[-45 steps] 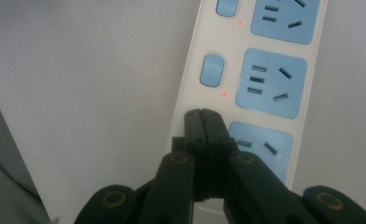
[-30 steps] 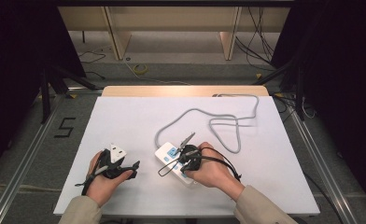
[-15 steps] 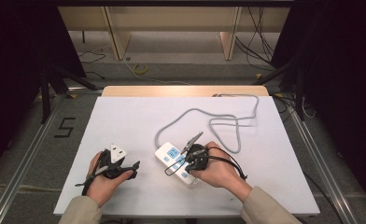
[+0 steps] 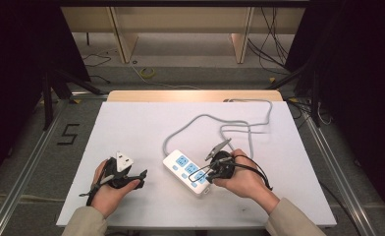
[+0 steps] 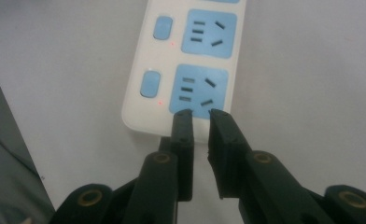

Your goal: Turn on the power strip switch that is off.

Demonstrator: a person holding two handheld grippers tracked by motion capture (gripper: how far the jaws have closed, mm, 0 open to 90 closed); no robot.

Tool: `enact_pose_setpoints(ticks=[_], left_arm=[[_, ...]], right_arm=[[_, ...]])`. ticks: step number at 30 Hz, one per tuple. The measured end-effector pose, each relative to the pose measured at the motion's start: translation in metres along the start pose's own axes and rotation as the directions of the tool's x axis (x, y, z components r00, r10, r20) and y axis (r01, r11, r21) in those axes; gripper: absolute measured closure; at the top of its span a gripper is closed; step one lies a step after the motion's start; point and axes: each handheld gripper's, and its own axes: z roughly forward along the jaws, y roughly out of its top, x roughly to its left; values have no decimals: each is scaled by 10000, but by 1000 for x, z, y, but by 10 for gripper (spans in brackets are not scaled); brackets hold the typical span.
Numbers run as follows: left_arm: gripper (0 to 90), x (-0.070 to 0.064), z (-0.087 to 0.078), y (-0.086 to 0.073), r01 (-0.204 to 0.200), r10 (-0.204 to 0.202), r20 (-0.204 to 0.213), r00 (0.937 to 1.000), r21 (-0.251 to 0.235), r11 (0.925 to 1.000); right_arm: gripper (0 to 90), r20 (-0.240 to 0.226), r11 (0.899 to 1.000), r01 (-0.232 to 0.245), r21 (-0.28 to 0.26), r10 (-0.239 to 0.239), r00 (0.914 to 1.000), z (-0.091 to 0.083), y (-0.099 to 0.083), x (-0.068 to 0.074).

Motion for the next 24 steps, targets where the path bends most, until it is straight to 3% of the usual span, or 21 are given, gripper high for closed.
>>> enact_pose_setpoints(ticks=[24], left_arm=[[219, 1, 1, -2, 46, -46, -35, 10000, 1, 10000]], right_arm=[[609, 271, 9899, -1113, -874, 1140, 9931, -10, -58, -32]])
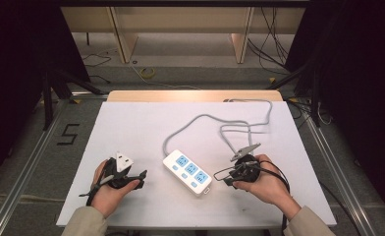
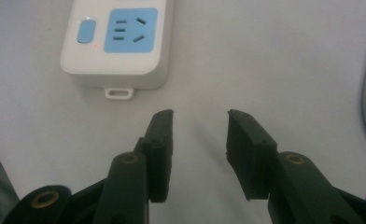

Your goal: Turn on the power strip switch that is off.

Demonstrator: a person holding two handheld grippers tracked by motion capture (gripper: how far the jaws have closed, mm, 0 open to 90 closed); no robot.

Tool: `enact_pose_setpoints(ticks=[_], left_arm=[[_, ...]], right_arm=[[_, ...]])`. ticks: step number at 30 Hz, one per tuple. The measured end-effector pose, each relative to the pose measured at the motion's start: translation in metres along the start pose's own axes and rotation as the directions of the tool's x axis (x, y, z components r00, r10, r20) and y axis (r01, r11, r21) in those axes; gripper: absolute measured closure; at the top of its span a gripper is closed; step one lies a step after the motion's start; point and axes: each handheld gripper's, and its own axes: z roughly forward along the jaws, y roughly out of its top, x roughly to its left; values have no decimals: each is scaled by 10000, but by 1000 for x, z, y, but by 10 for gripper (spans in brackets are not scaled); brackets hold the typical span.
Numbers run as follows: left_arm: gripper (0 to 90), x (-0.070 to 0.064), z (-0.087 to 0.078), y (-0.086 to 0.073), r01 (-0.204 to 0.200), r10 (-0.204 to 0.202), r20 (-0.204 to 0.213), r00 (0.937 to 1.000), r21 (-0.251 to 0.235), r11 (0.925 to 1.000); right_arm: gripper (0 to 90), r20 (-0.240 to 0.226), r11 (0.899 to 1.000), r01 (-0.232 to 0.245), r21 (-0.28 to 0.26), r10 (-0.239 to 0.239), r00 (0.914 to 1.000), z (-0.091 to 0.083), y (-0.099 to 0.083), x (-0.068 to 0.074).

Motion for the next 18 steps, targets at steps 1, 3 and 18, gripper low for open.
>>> enact_pose_setpoints(ticks=[1, 3, 18], left_arm=[[219, 0, 0, 0, 2, -2, -1, 10000, -1, 10000], [219, 1, 0, 0, -12, 12, -11, 10000, 14, 10000], [217, 3, 1, -1, 36, -36, -43, 10000, 62, 10000]], right_arm=[[607, 22, 10000, -43, -44, 44, 10000, 0, -3, -1], [602, 79, 9998, -142, -144, 144, 9999, -1, -7, -4], [555, 131, 9975, -343, -611, 351, 9993, -4, -25, -11]])
